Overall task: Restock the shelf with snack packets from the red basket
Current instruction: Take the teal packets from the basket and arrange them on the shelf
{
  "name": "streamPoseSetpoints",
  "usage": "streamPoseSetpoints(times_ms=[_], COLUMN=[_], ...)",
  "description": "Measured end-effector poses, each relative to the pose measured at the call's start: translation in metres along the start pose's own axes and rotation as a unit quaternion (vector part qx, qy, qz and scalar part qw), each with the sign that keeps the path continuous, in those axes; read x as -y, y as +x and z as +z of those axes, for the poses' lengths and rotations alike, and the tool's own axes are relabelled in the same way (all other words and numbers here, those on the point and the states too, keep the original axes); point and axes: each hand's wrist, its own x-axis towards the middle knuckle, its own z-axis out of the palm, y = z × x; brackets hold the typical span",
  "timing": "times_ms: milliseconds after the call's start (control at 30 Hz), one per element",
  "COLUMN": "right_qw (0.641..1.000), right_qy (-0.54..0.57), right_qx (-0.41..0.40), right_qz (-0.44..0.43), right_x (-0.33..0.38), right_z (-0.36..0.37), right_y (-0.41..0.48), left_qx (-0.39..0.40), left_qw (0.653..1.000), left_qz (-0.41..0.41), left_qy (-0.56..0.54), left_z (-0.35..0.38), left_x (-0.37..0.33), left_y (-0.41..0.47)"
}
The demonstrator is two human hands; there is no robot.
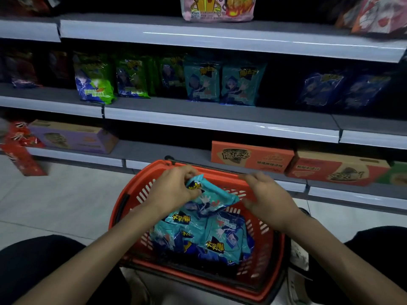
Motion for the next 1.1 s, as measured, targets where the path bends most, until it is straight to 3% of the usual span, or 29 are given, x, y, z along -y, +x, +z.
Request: streamPoseSetpoints(times_ms=[100, 367, 500, 667, 933, 1100], right_qw=[0.996, 0.933, 0.874, 0.768, 0.703, 0.677], right_qy=[0.059, 0.351, 0.473, 0.622, 0.693, 0.716], right_qx=[-0.053, -0.045, -0.041, -0.046, -0.045, -0.047], right_qz=[-0.03, 0.068, 0.101, 0.145, 0.153, 0.164], right_x=[0.011, 0.019, 0.019, 0.016, 0.017, 0.014], right_z=[-0.01, 0.001, -0.002, -0.012, -0.024, -0.026], right_y=[0.0, 0.014, 0.019, 0.02, 0.019, 0.018], left_qx=[-0.036, -0.018, -0.05, -0.102, 0.013, 0.022], left_qw=[0.997, 0.964, 0.95, 0.905, 0.863, 0.854], left_qz=[0.054, 0.052, 0.041, -0.031, -0.06, -0.051], left_qy=[-0.039, -0.261, -0.304, -0.413, -0.502, -0.517], left_z=[-0.01, -0.02, -0.018, -0.015, 0.001, 0.0], left_x=[-0.013, -0.026, -0.026, -0.027, -0.038, -0.045], left_y=[0.0, 0.023, 0.039, 0.045, 0.03, 0.023])
